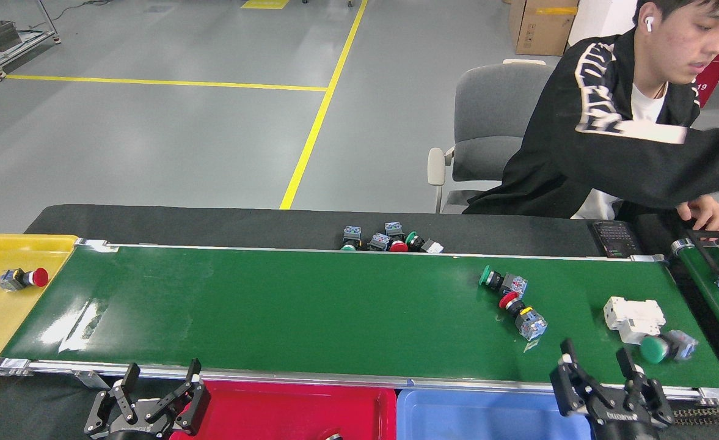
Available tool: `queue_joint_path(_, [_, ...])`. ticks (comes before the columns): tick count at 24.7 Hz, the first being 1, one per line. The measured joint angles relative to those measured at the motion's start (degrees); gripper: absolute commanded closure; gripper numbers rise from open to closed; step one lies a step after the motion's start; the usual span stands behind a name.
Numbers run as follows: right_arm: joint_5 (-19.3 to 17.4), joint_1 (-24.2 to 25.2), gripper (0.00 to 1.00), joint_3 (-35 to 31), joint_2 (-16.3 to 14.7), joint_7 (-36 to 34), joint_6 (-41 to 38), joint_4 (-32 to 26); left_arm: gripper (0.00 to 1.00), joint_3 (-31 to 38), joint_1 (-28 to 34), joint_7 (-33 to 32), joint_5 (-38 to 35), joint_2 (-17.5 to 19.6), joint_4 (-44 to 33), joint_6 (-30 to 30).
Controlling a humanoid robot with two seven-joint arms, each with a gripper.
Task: Pick switch part from conveyor to tray
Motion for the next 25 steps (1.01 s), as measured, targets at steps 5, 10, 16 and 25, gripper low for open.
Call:
queue_joint_path(5, [2.51, -4.64, 0.09, 3.66, 1.11, 4.52, 0.11, 0.44, 0.00, -1.52, -0.02, -0.20, 0.00, 0.00, 0.00, 0.24])
queue_joint_path(10, [8.40, -15.35, 0.08, 13.79, 3.20, 9.51, 8.33, 10.43, 0.00, -1.62, -0.02, -0.23, 0.00, 0.01, 0.00, 0.25])
queue_joint_path(16, [9.92, -22.54, 0.71, 20.84, 3.17, 10.23, 14.56, 19.95, 0.00, -1.56, -0.01, -0.25, 0.00, 0.05, 0.00, 0.31])
queue_joint_path(25, [8.47, -22.75, 0.94, 21.18, 3.21, 11.59, 8.78, 19.59, 0.00, -1.47, 0.06, -0.25, 0.00, 0.09, 0.00, 0.32])
